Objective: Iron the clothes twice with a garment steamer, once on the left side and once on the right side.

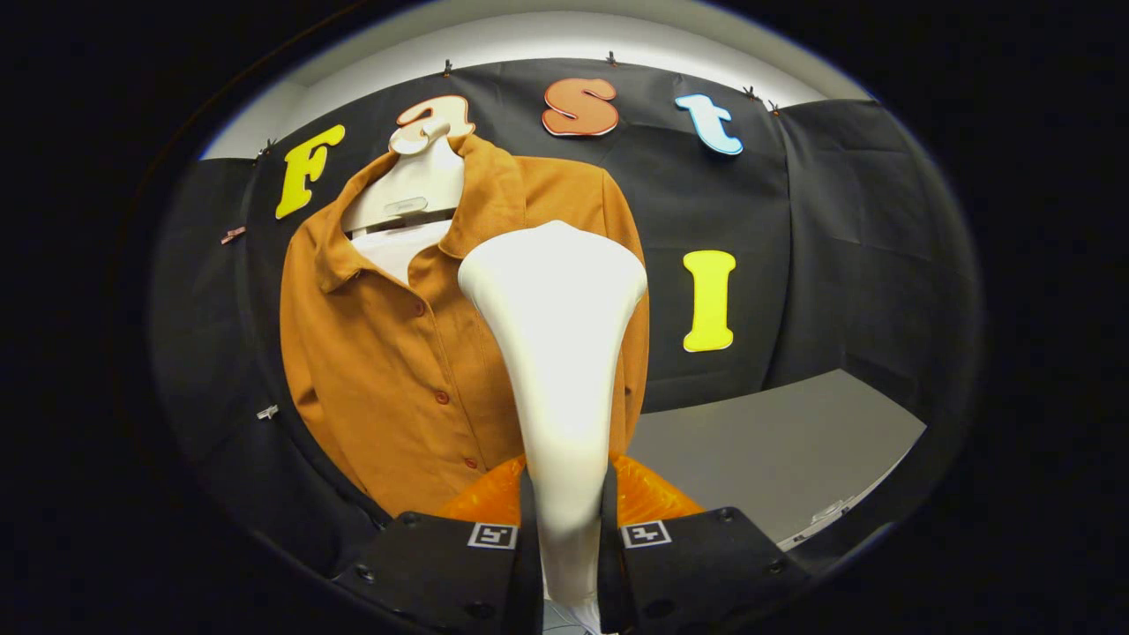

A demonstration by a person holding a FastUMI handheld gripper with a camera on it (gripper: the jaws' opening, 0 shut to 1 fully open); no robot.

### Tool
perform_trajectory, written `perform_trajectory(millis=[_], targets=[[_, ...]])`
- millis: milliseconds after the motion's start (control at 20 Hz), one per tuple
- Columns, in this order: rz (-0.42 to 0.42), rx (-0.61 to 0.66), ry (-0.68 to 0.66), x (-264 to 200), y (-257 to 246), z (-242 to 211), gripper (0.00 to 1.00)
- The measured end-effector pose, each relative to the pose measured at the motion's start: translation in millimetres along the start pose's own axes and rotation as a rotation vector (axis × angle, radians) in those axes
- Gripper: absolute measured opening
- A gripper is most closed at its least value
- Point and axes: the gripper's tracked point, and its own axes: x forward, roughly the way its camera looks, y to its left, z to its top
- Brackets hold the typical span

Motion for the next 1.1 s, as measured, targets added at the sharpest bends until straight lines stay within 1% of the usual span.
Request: perform_trajectory(millis=[200, 500, 950, 1100], targets=[[-0.007, -0.046, 0.018, 25, 12, -7, 0.28], [-0.063, -0.089, 0.025, 52, 5, -17, 0.28], [-0.084, -0.109, 0.084, 62, 4, -73, 0.28], [-0.078, -0.097, 0.118, 66, 4, -95, 0.28]])
